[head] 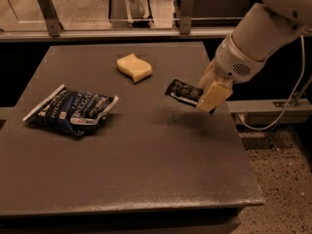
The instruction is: Move rxbar chocolate near blue chip bag
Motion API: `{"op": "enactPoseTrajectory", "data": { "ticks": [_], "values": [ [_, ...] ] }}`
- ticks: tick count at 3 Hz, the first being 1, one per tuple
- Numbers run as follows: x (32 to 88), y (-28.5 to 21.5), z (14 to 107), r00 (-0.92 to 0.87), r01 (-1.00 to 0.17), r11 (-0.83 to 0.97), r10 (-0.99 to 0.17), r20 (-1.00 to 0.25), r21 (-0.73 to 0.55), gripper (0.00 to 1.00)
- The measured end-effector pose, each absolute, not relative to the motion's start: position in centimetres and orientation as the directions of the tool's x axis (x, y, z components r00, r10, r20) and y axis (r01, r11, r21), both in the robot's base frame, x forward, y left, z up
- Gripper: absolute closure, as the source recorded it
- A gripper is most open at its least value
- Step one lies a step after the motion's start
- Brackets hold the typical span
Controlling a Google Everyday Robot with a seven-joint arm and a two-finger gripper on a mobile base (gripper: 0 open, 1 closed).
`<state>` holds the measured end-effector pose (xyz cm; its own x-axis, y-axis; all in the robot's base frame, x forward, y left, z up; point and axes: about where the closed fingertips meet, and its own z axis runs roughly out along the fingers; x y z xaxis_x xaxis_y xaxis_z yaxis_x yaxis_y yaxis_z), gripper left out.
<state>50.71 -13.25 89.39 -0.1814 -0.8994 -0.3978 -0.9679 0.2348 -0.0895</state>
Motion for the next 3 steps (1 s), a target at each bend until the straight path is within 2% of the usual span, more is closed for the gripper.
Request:
{"op": "enactPoseTrajectory", "data": {
  "ticks": [1, 3],
  "values": [
    [50.7, -12.1, 88.8, -0.156, -0.978, 0.198, -0.908, -0.389, -0.071, 1.00],
    [50.5, -3.4, 86.4, 0.033, -0.999, -0.038, -0.900, -0.435, 0.002, 1.00]
  ]
}}
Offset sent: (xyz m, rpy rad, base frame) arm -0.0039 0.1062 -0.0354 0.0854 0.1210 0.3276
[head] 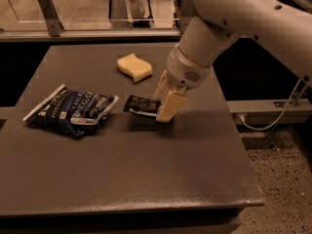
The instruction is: Move rxbar chocolate near blue chip bag
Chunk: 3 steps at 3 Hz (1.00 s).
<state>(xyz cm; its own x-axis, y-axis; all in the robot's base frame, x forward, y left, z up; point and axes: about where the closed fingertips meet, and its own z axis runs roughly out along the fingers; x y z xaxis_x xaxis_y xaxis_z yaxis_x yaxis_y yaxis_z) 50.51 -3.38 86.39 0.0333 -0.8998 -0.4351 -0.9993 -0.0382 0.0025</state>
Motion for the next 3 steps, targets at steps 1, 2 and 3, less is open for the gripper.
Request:
{"op": "enactPoseTrajectory", "data": {
  "ticks": [1, 2, 3],
  "values": [
    [50.9, -0.2, 86.6, 0.099, -0.994, -0.111, -0.889, -0.447, 0.000, 1.00],
    [51.0, 1.9, 87.3, 0.143, -0.987, -0.158, -0.879, -0.454, -0.006, 1.00],
    [51.0, 3.1, 87.4, 0.163, -0.983, -0.183, -0.870, -0.466, -0.002, 1.00]
  ]
}}
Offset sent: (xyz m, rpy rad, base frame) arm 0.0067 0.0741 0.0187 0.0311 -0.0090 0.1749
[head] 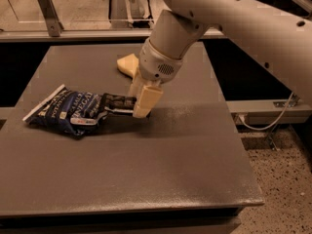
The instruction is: Move rxbar chocolate near blue chip bag
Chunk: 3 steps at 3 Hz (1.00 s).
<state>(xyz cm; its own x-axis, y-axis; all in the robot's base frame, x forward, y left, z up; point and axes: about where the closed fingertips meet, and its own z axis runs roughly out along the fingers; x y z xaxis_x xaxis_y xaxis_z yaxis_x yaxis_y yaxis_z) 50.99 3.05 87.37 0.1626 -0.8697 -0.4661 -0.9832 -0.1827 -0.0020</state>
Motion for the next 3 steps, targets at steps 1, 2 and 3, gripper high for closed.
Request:
{"op": "enactPoseTrajectory", "data": {
  "ticks": [1, 2, 3],
  "values": [
    [50.6, 3.1, 86.4, 0.152, -0.985, -0.174, -0.869, -0.470, 0.004, 0.82],
    [50.1, 2.3, 85.4, 0.119, -0.992, -0.124, -0.874, -0.471, -0.022, 0.59],
    [50.1, 2.5, 85.3, 0.121, -0.992, -0.125, -0.874, -0.471, -0.022, 0.36]
  ]
}}
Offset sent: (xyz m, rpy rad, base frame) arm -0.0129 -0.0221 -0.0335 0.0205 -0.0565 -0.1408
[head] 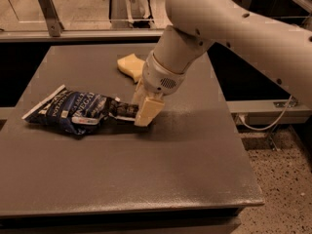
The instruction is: Move rxbar chocolate near blue chip bag
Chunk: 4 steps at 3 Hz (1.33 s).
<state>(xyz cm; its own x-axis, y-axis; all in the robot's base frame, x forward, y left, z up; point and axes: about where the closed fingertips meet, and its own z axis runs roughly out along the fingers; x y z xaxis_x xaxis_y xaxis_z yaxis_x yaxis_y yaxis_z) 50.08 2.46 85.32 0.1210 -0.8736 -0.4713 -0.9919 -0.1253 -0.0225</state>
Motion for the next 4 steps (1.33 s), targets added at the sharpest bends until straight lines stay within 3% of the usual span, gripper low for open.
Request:
{"op": "enactPoseTrajectory", "data": {
  "ticks": [1, 2, 4],
  "values": [
    [50.0, 2.6, 85.3, 0.123, -0.992, -0.127, -0.874, -0.471, -0.023, 0.13],
    [50.0, 2.7, 85.3, 0.125, -0.991, -0.130, -0.874, -0.470, -0.023, 0.00],
    [50.0, 0.5, 85.9, 0.114, -0.993, -0.116, -0.871, -0.477, -0.025, 0.00]
  ]
}}
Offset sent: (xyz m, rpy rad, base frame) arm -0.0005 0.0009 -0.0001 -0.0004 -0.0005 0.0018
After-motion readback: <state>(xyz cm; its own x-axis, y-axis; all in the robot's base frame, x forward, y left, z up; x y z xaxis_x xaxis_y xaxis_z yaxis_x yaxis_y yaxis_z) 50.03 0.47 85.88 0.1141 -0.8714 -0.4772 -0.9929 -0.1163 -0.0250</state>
